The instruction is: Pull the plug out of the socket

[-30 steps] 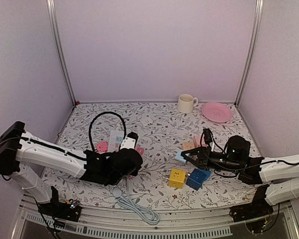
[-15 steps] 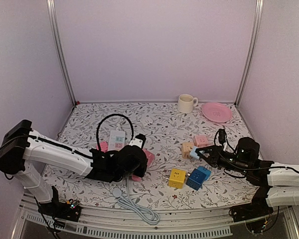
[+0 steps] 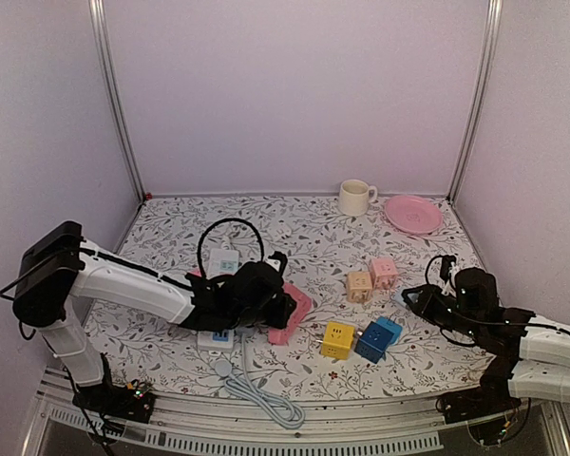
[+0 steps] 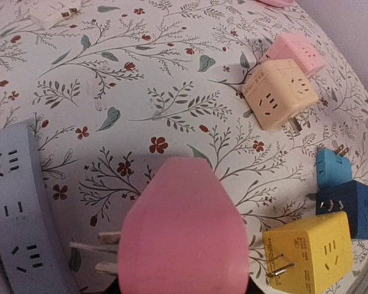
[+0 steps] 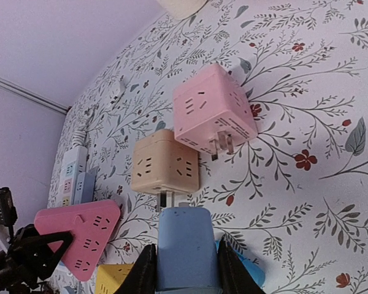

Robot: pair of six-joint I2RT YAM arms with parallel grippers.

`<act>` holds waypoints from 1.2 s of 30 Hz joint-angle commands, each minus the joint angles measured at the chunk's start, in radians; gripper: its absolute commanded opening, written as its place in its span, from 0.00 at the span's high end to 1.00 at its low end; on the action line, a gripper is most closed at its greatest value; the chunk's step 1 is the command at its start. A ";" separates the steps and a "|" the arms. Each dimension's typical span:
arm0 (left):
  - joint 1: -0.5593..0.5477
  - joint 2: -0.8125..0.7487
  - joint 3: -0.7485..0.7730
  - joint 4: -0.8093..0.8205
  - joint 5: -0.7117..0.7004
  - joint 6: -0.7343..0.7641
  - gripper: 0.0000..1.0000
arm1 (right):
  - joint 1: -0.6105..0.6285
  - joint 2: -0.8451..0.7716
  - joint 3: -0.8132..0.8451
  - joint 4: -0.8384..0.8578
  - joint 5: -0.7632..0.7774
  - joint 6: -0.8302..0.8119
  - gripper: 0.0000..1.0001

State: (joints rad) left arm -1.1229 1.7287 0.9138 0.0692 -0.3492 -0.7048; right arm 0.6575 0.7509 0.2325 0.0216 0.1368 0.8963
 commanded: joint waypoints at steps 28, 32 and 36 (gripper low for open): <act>0.026 0.006 0.014 -0.013 0.053 -0.016 0.59 | -0.021 0.224 0.021 -0.042 0.129 -0.021 0.55; 0.028 -0.024 0.011 -0.024 0.041 -0.006 0.53 | -0.021 0.206 0.027 -0.057 0.129 -0.028 0.51; 0.027 -0.051 0.004 -0.028 0.034 -0.001 0.49 | -0.021 0.182 0.030 -0.075 0.130 -0.033 0.49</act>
State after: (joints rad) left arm -1.1084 1.7275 0.9329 0.0536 -0.2951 -0.7227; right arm 0.6407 0.9619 0.2363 -0.0319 0.2558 0.8749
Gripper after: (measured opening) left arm 0.495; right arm 0.503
